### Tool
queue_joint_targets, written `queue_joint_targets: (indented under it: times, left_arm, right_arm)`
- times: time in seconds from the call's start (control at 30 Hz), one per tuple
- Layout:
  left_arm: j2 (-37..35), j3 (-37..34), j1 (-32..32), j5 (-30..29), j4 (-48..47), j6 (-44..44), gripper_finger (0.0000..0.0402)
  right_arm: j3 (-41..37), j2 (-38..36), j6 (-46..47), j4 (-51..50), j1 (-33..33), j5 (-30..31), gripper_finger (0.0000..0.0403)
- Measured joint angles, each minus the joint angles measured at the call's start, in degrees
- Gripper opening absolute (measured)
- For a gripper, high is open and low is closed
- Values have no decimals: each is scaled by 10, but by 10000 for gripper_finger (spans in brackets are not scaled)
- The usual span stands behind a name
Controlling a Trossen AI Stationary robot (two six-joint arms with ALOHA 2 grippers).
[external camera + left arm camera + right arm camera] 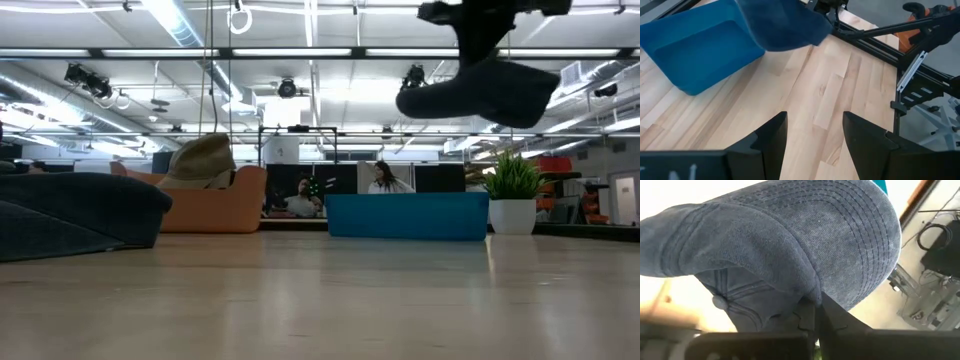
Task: Pick & Place hat
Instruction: Put the bottom blue cap into the blue bin
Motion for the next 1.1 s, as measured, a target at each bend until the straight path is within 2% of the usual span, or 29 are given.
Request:
queue_joint_targets:
  times: [0.3, 0.47, 0.6, 0.8, 0.97, 1.1]
  left_arm:
    - [0, 0, 0, 0, 0, 13, 195]
    - [0, 0, 0, 0, 0, 19, 195]
    - [0, 0, 0, 0, 0, 20, 195]
    - [0, 0, 0, 0, 0, 21, 195]
    - [0, 0, 0, 0, -1, 21, 195]
    - [0, 0, 0, 0, -1, 21, 195]
  right_arm:
    - [0, 0, -101, 75, -103, -13, 1]
    - [-2, 0, -85, 94, -158, -72, 1]
    - [-36, 0, -95, 119, -190, -79, 1]
    - [-137, 0, -182, 295, -223, -64, 1]
    - [-215, 0, -310, 424, -234, -30, 1]
    - [-259, 0, -332, 504, -255, 1, 1]
